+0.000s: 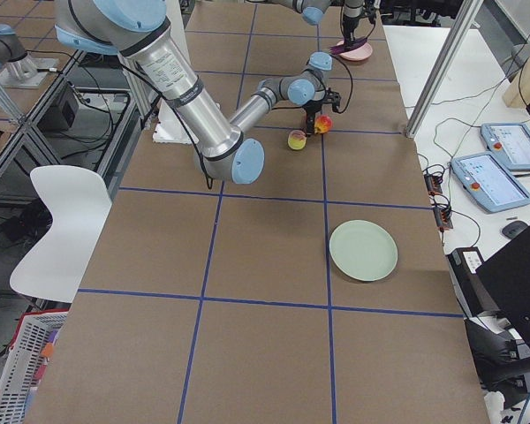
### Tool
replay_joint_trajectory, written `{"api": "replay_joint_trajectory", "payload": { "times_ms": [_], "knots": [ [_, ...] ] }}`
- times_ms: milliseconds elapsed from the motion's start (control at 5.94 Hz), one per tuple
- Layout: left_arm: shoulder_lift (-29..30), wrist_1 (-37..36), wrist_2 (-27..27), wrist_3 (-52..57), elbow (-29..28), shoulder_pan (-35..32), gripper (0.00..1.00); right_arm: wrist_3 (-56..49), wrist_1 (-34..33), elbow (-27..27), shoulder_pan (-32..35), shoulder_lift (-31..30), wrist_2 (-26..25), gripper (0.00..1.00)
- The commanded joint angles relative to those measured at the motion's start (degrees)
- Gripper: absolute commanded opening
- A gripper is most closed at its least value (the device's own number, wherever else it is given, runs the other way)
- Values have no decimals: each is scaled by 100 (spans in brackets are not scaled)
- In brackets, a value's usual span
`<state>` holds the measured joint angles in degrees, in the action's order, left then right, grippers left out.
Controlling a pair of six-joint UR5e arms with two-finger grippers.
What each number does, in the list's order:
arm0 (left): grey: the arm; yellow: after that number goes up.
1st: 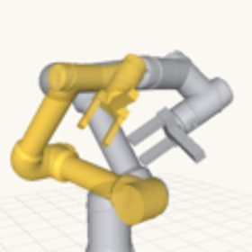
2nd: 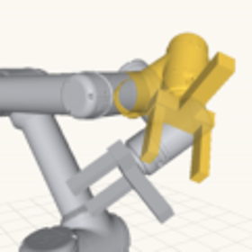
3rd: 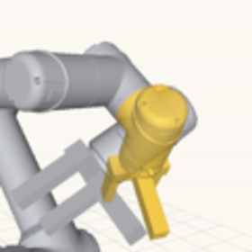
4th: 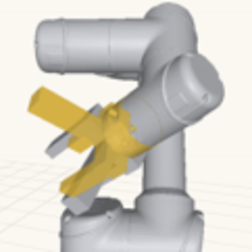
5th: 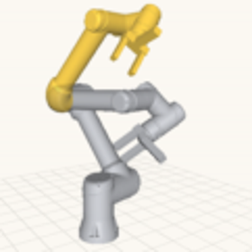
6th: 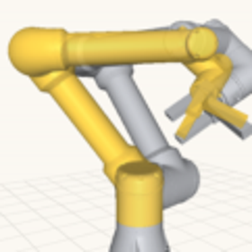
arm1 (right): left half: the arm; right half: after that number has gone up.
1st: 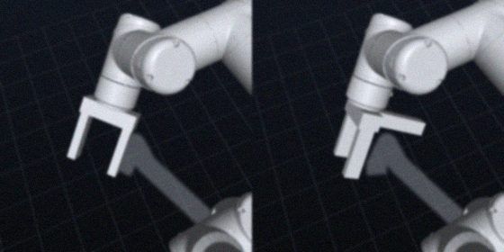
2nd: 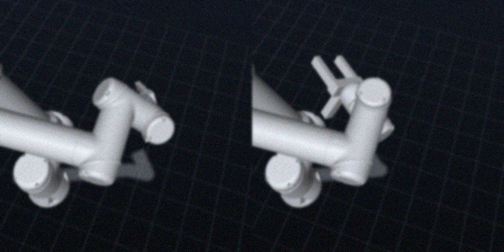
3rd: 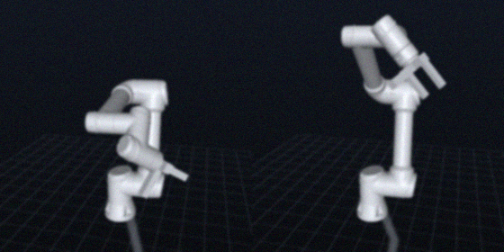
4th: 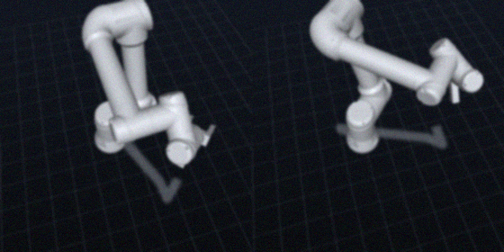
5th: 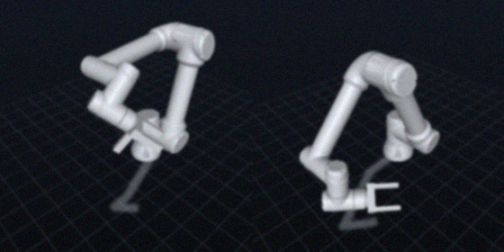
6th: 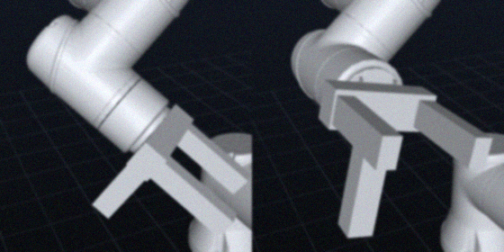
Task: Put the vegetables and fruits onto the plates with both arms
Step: 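Carry the eggplant to the pink plate with left gripper while right grasps the peach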
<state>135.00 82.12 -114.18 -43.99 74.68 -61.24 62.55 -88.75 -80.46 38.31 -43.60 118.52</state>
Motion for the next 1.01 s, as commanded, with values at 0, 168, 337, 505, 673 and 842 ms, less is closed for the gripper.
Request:
{"api": "replay_joint_trajectory", "payload": {
  "times_ms": [0,168,337,505,673,842],
  "knots": [
    [9,628,1,424,-689,-300,0,56,-403,21,-87,105,-39,100],
    [0,787,1,557,-866,-336,0,-5,-745,4,-87,202,-179,100],
    [0,1023,1,593,-1111,-336,0,-32,-836,21,-95,185,-189,100],
    [-9,1287,27,663,-1383,-336,0,-41,-880,39,-174,177,-346,100],
    [-9,1376,36,664,-1490,-380,0,-59,-907,117,-279,124,-599,100],
    [0,1377,27,672,-1491,-406,0,-59,-907,196,-350,132,-619,100]
  ]
}}
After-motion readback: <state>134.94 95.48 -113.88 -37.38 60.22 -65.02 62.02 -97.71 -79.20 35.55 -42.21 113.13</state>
